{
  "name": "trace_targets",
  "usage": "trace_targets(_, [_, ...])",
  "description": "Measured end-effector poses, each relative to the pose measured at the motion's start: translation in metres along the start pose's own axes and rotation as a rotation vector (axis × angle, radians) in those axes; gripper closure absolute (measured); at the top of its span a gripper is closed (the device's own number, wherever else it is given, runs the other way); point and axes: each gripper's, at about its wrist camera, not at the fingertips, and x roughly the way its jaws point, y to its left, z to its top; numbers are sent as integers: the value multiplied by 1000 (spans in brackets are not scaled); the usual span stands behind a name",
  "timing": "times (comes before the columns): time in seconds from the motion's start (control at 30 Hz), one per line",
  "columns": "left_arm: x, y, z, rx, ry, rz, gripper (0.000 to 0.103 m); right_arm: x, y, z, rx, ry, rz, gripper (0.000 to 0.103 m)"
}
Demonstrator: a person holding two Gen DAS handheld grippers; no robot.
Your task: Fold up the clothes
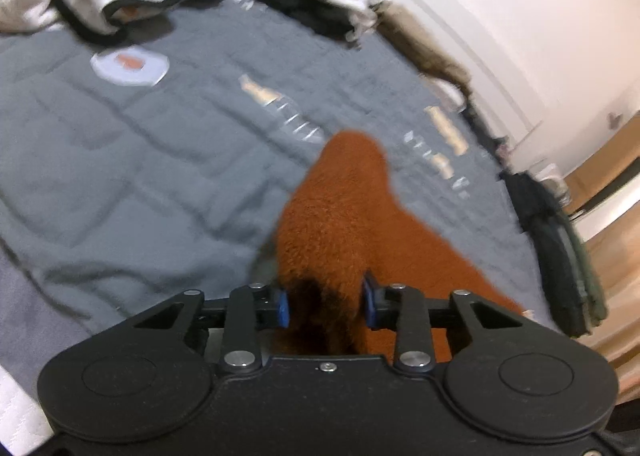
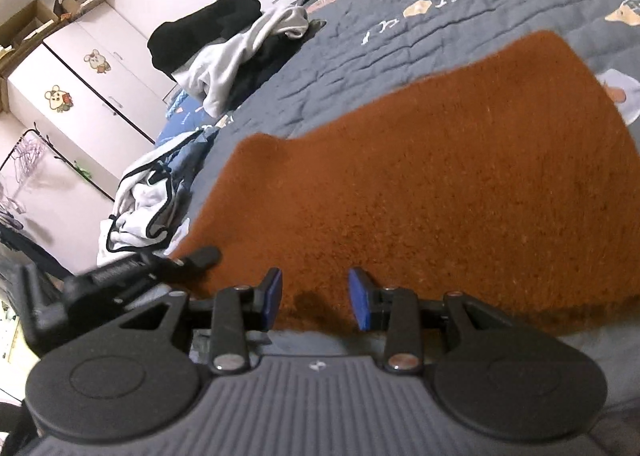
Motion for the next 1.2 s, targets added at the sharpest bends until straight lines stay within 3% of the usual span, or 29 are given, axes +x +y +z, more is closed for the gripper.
trace_targets(0.13, [-10, -15, 1, 41, -43, -87, 74, 0, -3, -1, 13, 2, 4, 67])
trace_targets(0.43, [-7, -48, -8, 122, -57, -179, 75, -20, -19, 6, 140, -30, 32, 67])
trace_targets(0.77, [1, -121, -51, 394, -3, -352, 76, -66, -58, 17, 264, -145, 5, 66])
trace_targets(0.97, [32, -157, -101, 638, 118, -301, 74, -99, -88, 24, 333, -228, -27, 66])
trace_targets(1.07, [42, -165, -125, 750, 161, -280, 62, -116, -103, 27, 367, -269, -44, 66])
trace_targets(1.13, [39, -170, -134, 805, 168, -308, 43, -120, -109, 26, 379, -271, -48, 66])
trace_targets(1.2, [35, -173, -138, 832, 179, -336, 35, -120, -109, 25, 374, -262, -40, 66])
